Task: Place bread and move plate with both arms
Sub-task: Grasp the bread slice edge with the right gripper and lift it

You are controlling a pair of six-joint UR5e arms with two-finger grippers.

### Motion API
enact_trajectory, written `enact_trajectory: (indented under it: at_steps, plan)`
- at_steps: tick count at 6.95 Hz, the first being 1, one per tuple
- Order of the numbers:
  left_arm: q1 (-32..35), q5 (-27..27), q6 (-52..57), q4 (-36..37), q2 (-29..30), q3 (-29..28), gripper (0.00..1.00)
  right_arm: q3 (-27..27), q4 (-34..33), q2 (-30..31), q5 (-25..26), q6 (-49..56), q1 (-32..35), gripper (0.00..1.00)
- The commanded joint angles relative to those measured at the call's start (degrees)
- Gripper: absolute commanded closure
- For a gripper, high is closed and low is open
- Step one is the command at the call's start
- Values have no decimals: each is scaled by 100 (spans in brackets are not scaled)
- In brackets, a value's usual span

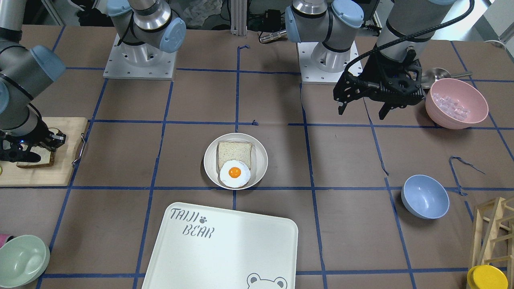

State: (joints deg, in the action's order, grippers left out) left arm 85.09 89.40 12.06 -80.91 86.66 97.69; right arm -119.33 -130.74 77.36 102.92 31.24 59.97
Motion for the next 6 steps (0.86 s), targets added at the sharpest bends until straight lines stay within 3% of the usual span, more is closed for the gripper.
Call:
enact_trajectory:
  at_steps: [1,3,4,6]
  plan:
    - [-1,25,7,154,0,13,0,15,31,427,0,-38,76,100]
    - [-53,42,16,163,-18,-47,0,67,258,630,-88,-187,399,100]
    - [-1,-10,16,76,26,57,0,364,704,831,-236,-606,767,100]
    - [17,-36,-97,153,-70,207,0,1686,1864,720,-579,-1827,2169,100]
